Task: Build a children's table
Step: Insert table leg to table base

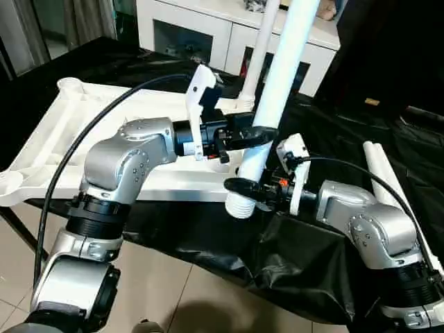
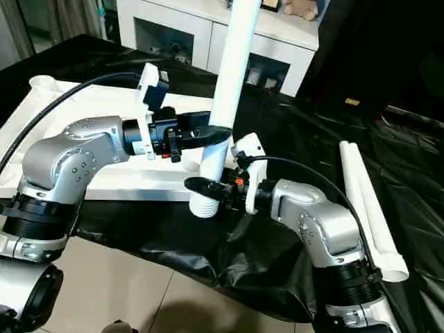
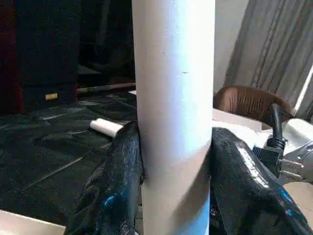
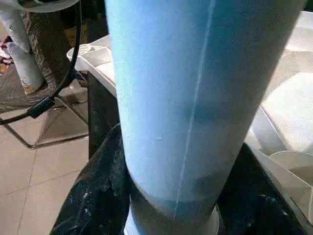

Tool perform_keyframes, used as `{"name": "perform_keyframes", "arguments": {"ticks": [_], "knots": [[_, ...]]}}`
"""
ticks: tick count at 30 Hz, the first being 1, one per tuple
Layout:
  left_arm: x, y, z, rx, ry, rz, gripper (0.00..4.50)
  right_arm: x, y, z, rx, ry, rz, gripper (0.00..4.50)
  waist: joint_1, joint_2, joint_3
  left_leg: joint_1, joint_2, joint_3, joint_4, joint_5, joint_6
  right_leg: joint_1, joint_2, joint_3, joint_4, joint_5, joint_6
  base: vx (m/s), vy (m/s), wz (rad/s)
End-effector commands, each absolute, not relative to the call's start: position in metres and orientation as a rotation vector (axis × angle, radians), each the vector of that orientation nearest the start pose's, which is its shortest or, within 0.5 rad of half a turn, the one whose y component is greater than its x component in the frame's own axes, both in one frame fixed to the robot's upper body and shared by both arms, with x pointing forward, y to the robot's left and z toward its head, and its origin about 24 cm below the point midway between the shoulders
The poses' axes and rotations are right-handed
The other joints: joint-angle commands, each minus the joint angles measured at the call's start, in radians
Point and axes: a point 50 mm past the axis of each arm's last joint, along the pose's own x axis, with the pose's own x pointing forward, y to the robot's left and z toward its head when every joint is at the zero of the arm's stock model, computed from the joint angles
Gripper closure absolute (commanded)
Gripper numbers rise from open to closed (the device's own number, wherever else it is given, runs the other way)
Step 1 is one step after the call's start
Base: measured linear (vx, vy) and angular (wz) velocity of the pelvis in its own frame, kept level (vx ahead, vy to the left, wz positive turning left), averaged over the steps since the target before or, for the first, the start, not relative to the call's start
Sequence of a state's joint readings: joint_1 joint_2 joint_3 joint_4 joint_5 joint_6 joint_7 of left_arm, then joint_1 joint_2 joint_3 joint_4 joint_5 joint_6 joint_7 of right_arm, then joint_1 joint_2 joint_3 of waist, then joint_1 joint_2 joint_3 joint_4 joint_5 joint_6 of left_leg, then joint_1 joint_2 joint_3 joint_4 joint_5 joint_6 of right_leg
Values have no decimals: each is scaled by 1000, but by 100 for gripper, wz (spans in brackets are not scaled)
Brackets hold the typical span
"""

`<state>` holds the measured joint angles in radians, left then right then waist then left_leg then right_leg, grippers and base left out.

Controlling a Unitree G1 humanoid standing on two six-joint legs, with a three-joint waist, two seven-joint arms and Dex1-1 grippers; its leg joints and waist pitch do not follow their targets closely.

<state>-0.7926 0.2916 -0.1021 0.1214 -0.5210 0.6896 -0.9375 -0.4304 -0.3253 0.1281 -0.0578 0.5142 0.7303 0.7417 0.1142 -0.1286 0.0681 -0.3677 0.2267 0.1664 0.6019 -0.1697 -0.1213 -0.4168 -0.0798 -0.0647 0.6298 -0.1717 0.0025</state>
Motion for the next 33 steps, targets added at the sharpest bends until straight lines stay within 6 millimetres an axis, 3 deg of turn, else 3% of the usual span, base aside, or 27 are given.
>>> {"name": "perform_keyframes", "arguments": {"ticks": [1,3,9,10,11,12,15,17,19,21,23,24,27,28,29,30,32,33], "knots": [[320,74,207,-106,35,-1368,233,293,-113,116,162,273,1044,262,0,7,-77,4,-3,12,-68,-144,-45,59,-46,36,-66,-228,-120,0,0,0],[319,74,207,-127,40,-1378,198,294,-114,117,167,265,1029,263,-1,6,-77,4,-3,12,-68,-146,-44,58,-46,36,-66,-232,-120,0,0,0],[324,74,213,-239,-72,-1301,160,301,-118,126,283,159,931,263,0,5,-78,4,-3,13,-68,-149,-41,58,-46,36,-67,-219,-131,0,0,0],[332,78,222,-444,-164,-1218,156,304,-121,133,360,98,877,263,0,8,-79,3,-3,14,-66,-148,-44,60,-46,37,-63,-202,-138,0,0,0],[337,83,226,-542,-215,-1166,156,305,-122,134,384,78,847,263,0,8,-78,-1,-6,15,-64,-151,-43,59,-46,37,-65,-194,-146,0,0,0],[342,88,229,-616,-250,-1109,156,306,-125,135,394,59,810,264,1,2,-80,1,-7,14,-63,-163,-42,61,-47,34,-70,-215,-144,0,0,0],[353,95,225,-648,-244,-1020,156,311,-136,133,379,34,692,264,-1,2,-79,3,-8,11,-66,-174,-40,57,-42,32,-76,-275,-88,0,0,0],[355,92,216,-521,-187,-1001,156,314,-143,129,314,33,621,264,-3,0,-79,3,-8,11,-68,-171,-42,55,-43,31,-83,-312,-53,0,0,0],[355,81,188,-140,-47,-1014,156,315,-155,120,185,60,539,264,-2,2,-79,7,-3,6,-73,-156,-44,50,-41,33,-87,-322,-1,0,0,0],[350,76,152,217,116,-1074,156,315,-171,113,100,93,427,264,-3,5,-79,11,-3,8,-73,-146,-47,47,-41,36,-85,-309,13,0,0,0],[350,76,151,222,119,-1075,156,315,-172,113,100,93,425,264,-6,2,-83,4,-6,9,-71,-113,-56,55,-40,37,-70,-234,-17,0,0,0],[350,76,129,366,216,-1106,156,314,-189,111,107,96,326,264,-6,2,-87,2,-6,10,-69,-94,-56,58,-41,36,-65,-184,-45,0,0,0],[348,77,116,375,299,-1159,129,311,-194,110,105,94,310,264,-5,-1,-87,2,-8,14,-67,-87,-42,59,-42,38,-59,-123,-90,0,0,0],[347,78,113,376,318,-1169,122,310,-194,110,104,94,311,264,-5,-2,-83,4,-9,15,-67,-109,-38,58,-43,38,-63,-148,-96,0,0,0],[348,79,107,392,351,-1175,122,309,-194,110,99,94,312,264,-4,29,-83,5,-9,13,-68,-124,-44,58,-45,40,-61,-154,-102,0,0,0],[349,81,102,404,377,-1168,104,308,-194,109,95,97,316,264,-10,15,-82,3,-10,14,-68,-152,-40,59,-42,38,-72,-182,-97,0,0,0],[352,84,96,427,401,-1153,81,307,-194,107,86,99,318,264,-11,13,-82,2,-11,13,-69,-172,-36,61,-43,38,-77,-226,-90,0,0,0],[356,86,92,435,416,-1120,77,306,-193,106,83,103,317,264,-13,17,-83,3,-11,13,-69,-176,-33,59,-43,38,-80,-236,-91,0,0,0]]}}
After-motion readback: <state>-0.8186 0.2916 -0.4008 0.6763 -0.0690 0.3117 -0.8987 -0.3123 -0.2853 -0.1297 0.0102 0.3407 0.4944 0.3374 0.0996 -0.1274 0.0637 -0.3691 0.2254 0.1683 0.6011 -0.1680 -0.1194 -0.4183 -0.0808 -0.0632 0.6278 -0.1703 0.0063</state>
